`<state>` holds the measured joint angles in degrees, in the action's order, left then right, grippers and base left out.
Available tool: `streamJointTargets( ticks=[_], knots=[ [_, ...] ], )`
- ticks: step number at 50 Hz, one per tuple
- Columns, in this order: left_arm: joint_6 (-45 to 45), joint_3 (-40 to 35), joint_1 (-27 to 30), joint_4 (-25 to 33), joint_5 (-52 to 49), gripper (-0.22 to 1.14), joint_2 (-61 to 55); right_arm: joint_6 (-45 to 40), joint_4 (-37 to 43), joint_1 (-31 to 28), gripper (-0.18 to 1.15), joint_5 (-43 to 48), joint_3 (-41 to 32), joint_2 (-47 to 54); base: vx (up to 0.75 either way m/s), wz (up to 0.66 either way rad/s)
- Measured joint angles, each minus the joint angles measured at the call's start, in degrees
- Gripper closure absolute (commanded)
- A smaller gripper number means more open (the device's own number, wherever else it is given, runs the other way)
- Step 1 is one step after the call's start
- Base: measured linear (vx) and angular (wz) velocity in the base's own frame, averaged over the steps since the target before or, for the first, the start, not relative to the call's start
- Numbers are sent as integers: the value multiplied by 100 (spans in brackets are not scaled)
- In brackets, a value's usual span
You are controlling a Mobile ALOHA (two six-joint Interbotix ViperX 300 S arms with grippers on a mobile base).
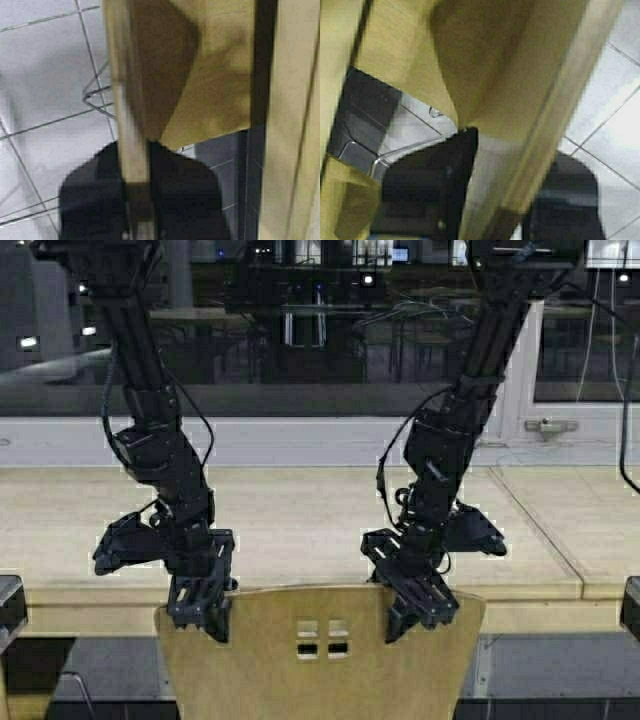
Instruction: Push the chairs under the table
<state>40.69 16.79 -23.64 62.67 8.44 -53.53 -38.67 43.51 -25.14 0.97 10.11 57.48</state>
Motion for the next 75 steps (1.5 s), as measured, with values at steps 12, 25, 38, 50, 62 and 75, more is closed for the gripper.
streamJointTargets(
  ticks=[12, 25, 38, 50, 62, 75],
  knots=[
    [0, 211, -26, 0, -44, 63, 70, 0, 9, -53, 62, -105, 158, -53, 12, 0],
    [-62, 193, -18, 0, -44, 54, 79, 0, 9, -35, 62, -167, 114, -62, 6, 0],
    [-738, 176, -44, -176, -123, 9, 88, 44, -53, 0, 17, -237, 62, -53, 2, 0],
    [-888, 114, 0, -202, -360, 0, 237, 439, -264, 9, -3, -519, -149, -114, 0, 0],
    [-888, 308, 18, -132, -571, 0, 519, 360, -264, 123, -3, -738, 176, -483, 0, 0],
    [-861, 1063, -9, -18, -712, 0, 1573, 378, -272, 246, -3, -914, 1090, -1494, 0, 0]
  ],
)
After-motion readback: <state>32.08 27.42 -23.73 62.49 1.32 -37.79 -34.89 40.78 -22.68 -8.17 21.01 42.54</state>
